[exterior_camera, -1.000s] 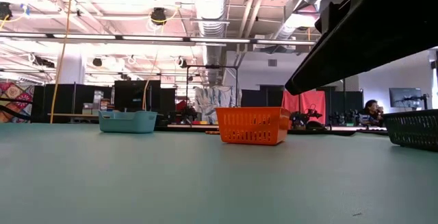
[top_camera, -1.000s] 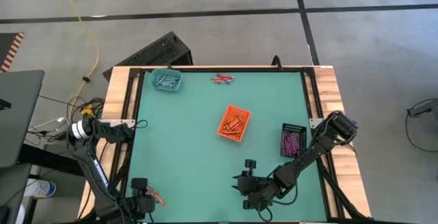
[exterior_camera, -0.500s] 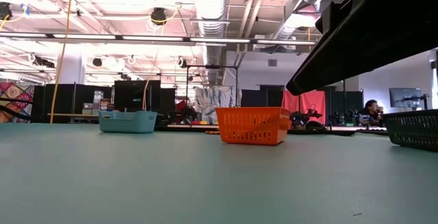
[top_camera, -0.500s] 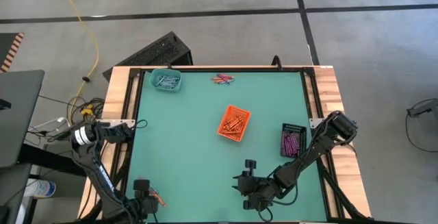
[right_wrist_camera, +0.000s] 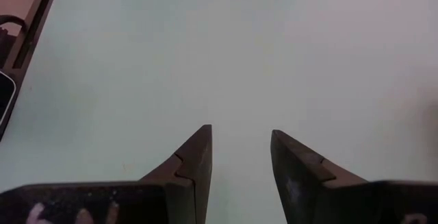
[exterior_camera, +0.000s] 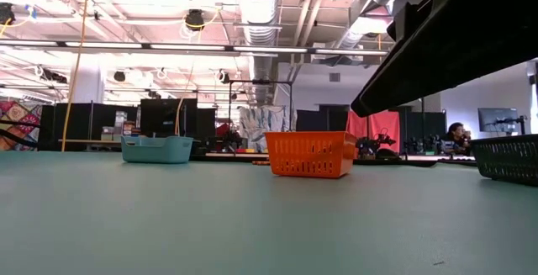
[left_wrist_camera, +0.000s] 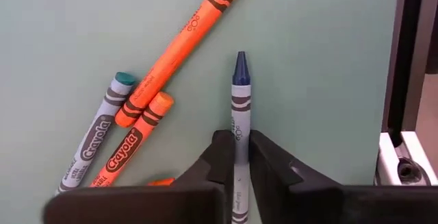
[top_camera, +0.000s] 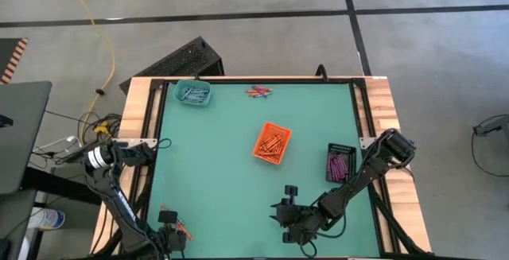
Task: Sort crayons
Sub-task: Put the blue crayon into the blue bin
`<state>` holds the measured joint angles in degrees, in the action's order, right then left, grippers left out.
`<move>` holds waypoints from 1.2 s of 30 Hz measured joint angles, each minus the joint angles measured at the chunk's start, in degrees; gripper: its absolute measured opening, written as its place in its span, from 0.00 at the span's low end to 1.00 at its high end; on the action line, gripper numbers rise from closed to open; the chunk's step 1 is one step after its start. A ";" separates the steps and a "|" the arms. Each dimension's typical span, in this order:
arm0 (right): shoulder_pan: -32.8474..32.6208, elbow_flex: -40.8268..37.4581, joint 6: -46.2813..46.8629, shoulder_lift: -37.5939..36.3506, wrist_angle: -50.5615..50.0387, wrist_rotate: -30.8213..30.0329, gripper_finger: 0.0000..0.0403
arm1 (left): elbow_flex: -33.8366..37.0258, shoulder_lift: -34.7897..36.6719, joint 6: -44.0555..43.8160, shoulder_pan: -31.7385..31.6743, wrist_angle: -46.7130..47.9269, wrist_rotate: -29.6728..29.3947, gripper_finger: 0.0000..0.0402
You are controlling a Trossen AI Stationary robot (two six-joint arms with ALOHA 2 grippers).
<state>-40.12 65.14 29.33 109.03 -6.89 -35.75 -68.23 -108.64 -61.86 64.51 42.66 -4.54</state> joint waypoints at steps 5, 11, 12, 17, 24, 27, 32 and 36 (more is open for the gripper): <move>0.00 0.00 -0.71 0.00 0.02 0.00 0.36 | 0.11 0.03 0.82 -0.17 -1.19 0.43 0.02; 0.00 -0.02 -0.73 0.00 0.03 0.00 0.36 | -1.33 -0.20 2.59 -0.22 0.01 1.09 0.01; 0.00 0.00 -0.75 0.00 0.03 0.00 0.36 | -2.09 -0.38 2.83 -0.23 0.95 0.92 0.01; 0.00 0.00 -0.91 0.00 0.06 0.00 0.36 | -6.40 -0.22 6.42 -1.15 2.11 -0.47 0.00; 0.00 0.00 -0.91 0.00 0.08 -0.02 0.36 | -11.65 -0.17 14.83 -4.51 5.88 -2.79 0.00; 0.00 0.00 -0.91 0.00 0.08 -0.02 0.36 | -14.10 -0.13 19.19 -6.45 11.08 -5.62 0.00; 0.00 0.00 -1.37 0.00 0.07 0.00 0.36 | -16.38 -0.02 28.40 -11.54 21.29 -13.20 0.00; 0.04 0.00 -1.45 0.00 0.06 1.20 0.36 | -17.13 0.00 36.67 -17.35 27.54 -19.59 0.00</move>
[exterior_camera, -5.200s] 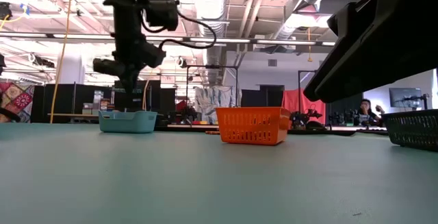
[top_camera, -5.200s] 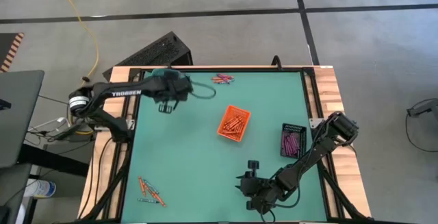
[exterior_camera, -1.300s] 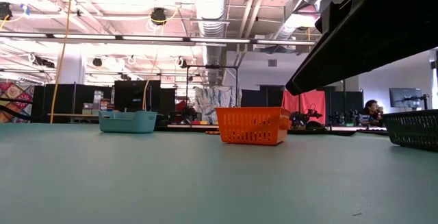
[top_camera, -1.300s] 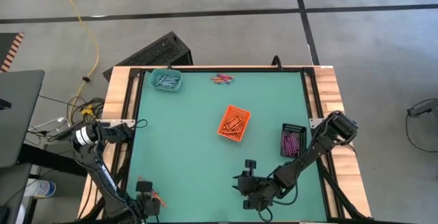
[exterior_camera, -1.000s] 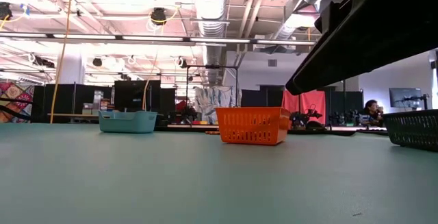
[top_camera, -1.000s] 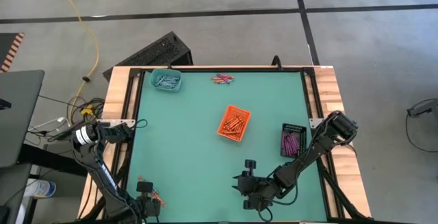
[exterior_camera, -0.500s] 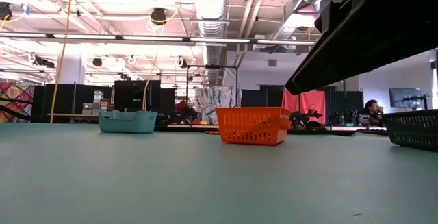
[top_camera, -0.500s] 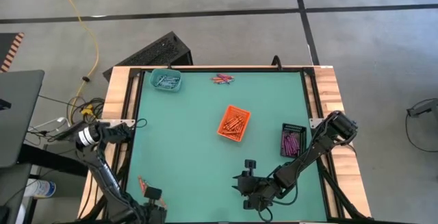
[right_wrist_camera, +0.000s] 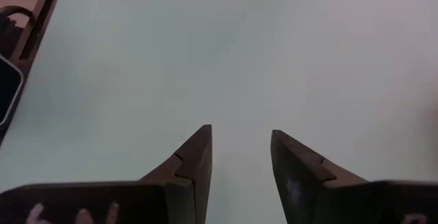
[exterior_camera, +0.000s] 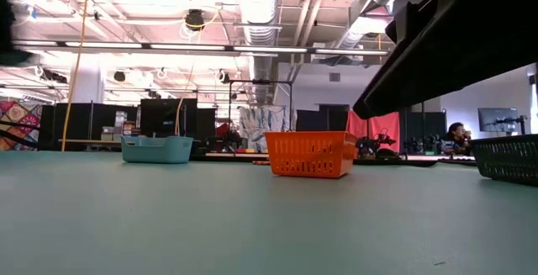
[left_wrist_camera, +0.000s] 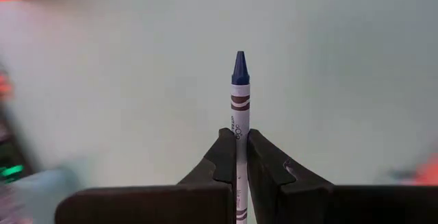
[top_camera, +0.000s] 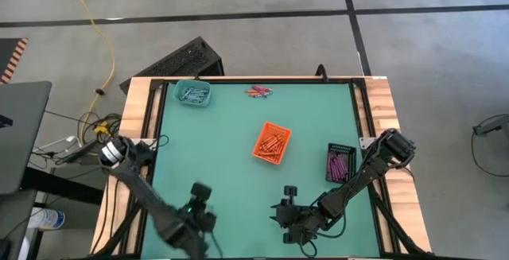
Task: Sort crayons
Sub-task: Put the blue crayon into the blue bin
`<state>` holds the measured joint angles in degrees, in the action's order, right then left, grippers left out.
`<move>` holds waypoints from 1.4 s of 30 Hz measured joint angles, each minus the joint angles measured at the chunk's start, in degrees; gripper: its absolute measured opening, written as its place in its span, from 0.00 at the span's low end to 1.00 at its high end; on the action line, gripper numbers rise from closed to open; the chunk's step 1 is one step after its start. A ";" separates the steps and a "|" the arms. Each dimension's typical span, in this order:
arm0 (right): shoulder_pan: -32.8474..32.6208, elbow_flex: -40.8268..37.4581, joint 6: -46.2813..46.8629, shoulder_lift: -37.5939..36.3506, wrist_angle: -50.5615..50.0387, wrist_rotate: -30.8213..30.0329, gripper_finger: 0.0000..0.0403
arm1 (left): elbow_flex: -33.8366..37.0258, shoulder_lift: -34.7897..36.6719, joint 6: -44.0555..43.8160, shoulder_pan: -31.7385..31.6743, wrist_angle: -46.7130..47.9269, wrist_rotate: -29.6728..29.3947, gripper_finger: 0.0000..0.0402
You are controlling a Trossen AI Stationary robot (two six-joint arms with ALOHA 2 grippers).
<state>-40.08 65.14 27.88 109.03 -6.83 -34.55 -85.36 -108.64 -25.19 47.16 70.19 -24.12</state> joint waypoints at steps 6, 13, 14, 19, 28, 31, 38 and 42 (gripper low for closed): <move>0.18 0.00 -0.05 0.00 -0.40 1.67 0.36 | 0.00 0.29 11.44 -10.66 6.10 -5.25 0.00; 0.16 -0.02 0.12 0.00 -2.56 1.68 0.36 | 0.07 3.81 24.33 -24.34 6.25 -6.52 0.00; 0.18 -0.02 0.11 0.00 -2.84 1.68 0.36 | 0.07 4.58 25.96 -26.52 6.25 -6.55 0.00; 0.22 -0.02 0.11 0.00 -3.52 1.66 0.36 | 0.07 9.45 34.04 -38.20 6.56 -6.60 0.00; 0.90 -0.02 0.12 0.00 -4.10 1.65 0.36 | 0.07 16.52 47.03 -61.14 2.57 -1.58 0.00; 1.20 -0.02 0.38 0.00 -4.09 1.64 0.36 | 0.04 17.07 52.04 -67.58 0.16 1.01 0.00; 1.36 -0.02 3.78 0.00 -4.40 1.60 0.36 | 0.42 16.42 63.04 -78.51 -4.26 2.86 0.00; 1.35 -0.02 5.40 0.00 -4.55 1.57 0.36 | 0.44 16.39 65.63 -82.90 -5.12 6.10 0.00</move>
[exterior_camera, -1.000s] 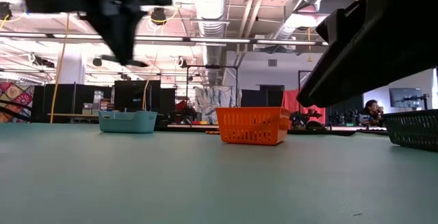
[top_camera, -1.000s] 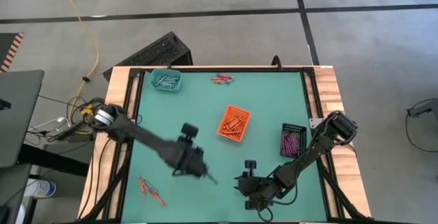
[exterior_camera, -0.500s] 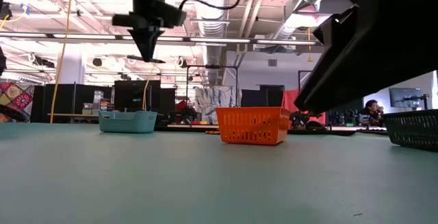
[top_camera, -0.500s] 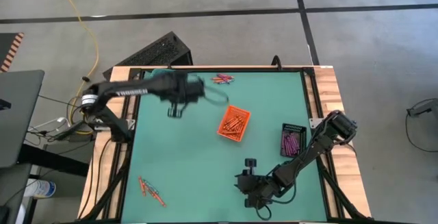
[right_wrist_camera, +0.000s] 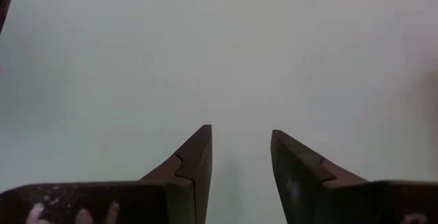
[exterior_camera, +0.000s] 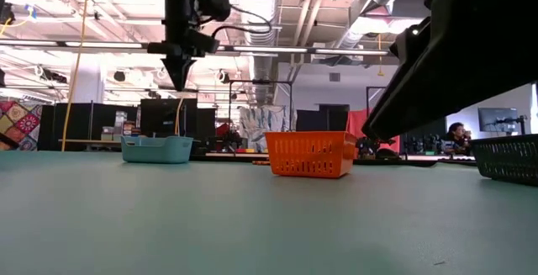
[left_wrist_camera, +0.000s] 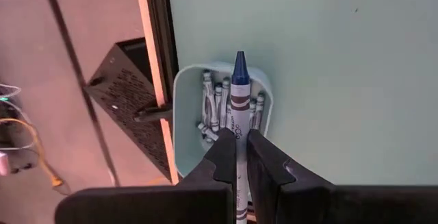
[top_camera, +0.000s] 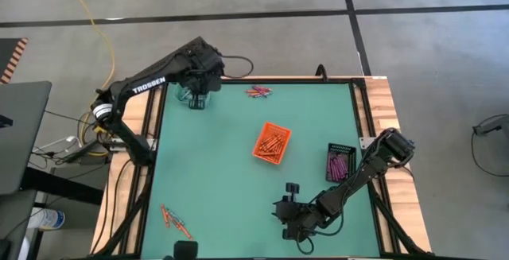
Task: Sort crayons
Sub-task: Put the blue crayon into the blue bin
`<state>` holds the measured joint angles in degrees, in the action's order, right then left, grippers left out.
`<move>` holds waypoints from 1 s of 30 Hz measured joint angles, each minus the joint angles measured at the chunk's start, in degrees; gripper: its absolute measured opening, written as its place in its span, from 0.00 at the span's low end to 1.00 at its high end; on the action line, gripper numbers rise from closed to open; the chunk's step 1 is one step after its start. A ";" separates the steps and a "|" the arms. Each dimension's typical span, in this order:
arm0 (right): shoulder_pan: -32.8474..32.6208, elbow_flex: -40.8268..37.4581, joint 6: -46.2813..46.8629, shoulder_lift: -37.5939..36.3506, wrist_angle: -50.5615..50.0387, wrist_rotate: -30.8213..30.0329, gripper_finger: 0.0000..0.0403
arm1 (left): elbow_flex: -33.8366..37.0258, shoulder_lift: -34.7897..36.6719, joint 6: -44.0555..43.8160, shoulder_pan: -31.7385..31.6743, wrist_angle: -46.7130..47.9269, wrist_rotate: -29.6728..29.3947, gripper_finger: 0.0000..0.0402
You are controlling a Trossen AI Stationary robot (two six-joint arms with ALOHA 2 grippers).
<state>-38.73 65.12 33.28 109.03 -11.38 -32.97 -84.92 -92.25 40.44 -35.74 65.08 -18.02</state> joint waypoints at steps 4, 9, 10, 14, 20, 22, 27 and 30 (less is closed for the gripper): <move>-0.01 0.00 1.19 0.00 -0.12 -0.03 0.36 | 3.68 0.02 2.21 -3.77 -1.42 0.38 0.00; -0.11 0.00 3.56 0.00 -0.22 -0.04 0.36 | 13.24 0.00 3.52 -9.11 -6.55 -1.80 0.00; -0.22 0.00 3.95 0.00 -0.27 -0.04 0.36 | 14.76 -0.02 3.50 -9.90 -8.36 -2.51 0.00; -0.38 0.00 4.22 0.00 -0.55 -0.07 0.36 | 19.79 -0.02 4.88 -11.42 -15.01 -1.94 0.02; -0.07 0.00 4.44 0.00 -0.50 -0.37 0.36 | 23.68 -0.02 8.87 -11.35 -23.38 -2.11 0.03; 0.01 0.00 4.67 0.00 -0.24 -0.59 0.36 | 24.00 -0.02 9.51 -11.38 -24.96 -2.21 0.04; 0.05 0.00 5.77 0.00 -0.17 -0.74 0.36 | 24.06 -0.02 8.88 -11.37 -25.34 -1.93 0.14; 0.03 0.00 5.77 0.00 -0.20 -0.74 0.36 | 24.02 -0.02 6.15 -11.35 -24.78 -3.05 0.25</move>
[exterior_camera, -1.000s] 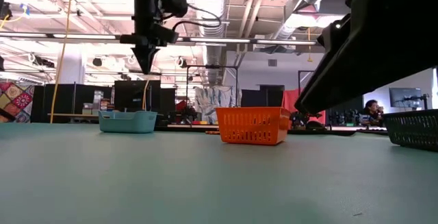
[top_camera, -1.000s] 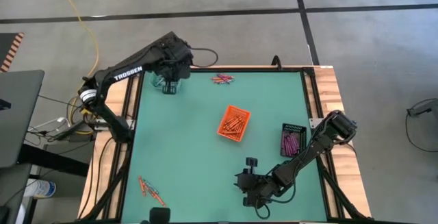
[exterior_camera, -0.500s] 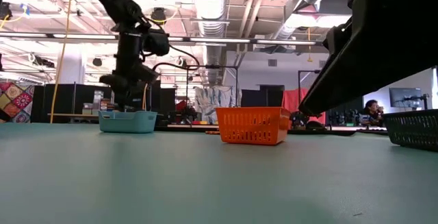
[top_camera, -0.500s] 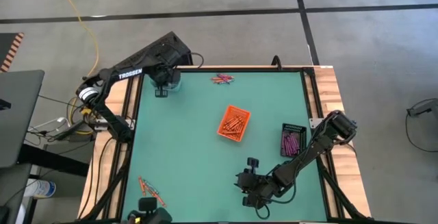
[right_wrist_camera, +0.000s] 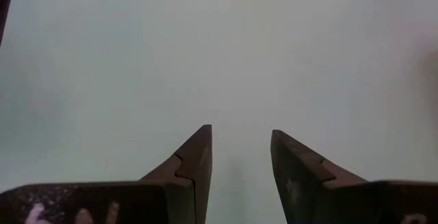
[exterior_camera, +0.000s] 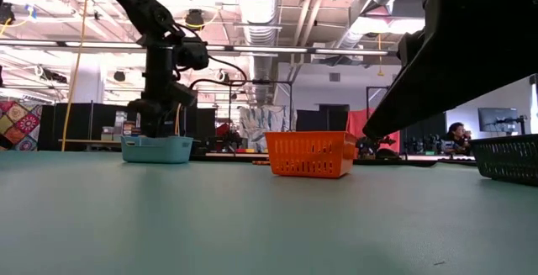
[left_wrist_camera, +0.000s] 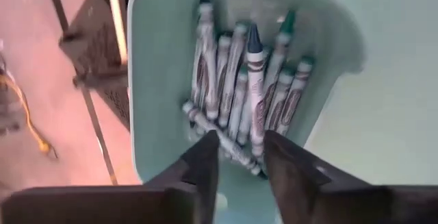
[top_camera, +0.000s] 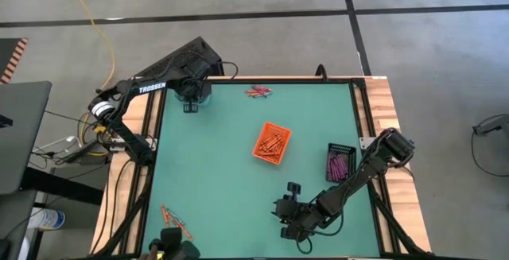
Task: Sort crayons
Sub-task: Put the blue crayon into the blue bin, then put the orange crayon into the orange bin
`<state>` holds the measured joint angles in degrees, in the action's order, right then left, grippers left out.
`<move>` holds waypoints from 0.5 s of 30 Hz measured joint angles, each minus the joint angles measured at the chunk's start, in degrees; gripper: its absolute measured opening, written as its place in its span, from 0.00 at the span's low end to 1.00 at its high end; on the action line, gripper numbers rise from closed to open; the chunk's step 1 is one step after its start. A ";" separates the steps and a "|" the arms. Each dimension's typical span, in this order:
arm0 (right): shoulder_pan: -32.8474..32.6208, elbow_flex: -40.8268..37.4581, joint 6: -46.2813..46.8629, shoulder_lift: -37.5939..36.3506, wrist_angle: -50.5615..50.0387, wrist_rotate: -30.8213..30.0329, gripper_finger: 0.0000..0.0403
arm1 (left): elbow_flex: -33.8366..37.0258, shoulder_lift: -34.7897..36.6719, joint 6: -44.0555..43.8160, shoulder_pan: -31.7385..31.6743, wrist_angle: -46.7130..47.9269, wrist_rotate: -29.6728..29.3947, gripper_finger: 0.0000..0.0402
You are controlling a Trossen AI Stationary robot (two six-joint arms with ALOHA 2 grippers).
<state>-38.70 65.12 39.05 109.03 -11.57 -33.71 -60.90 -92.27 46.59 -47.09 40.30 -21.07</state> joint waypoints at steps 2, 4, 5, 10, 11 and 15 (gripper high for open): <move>-0.02 0.00 0.00 0.00 0.01 0.00 0.36 | -0.02 0.00 -1.90 0.00 1.00 -1.70 0.33; -0.02 0.00 -0.05 0.00 0.00 0.00 0.36 | -0.03 0.01 -4.57 0.42 2.54 -4.79 0.40; -0.02 0.00 -0.25 0.02 0.00 0.00 0.36 | -0.04 0.15 -6.02 0.74 3.84 -6.19 0.43; 0.00 0.00 -0.88 0.00 -0.02 0.00 0.36 | -0.04 2.79 -12.98 4.19 15.63 -6.45 0.47; 0.00 0.00 -0.98 0.01 0.02 0.00 0.36 | -0.05 3.74 -14.60 5.28 18.62 -4.64 0.47; 0.00 0.00 -1.40 0.02 0.04 0.00 0.36 | -0.07 8.41 -22.05 10.77 29.52 9.01 0.44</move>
<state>-38.70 65.12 37.65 109.05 -11.53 -33.71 -60.97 -83.86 24.54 -36.32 69.82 -12.06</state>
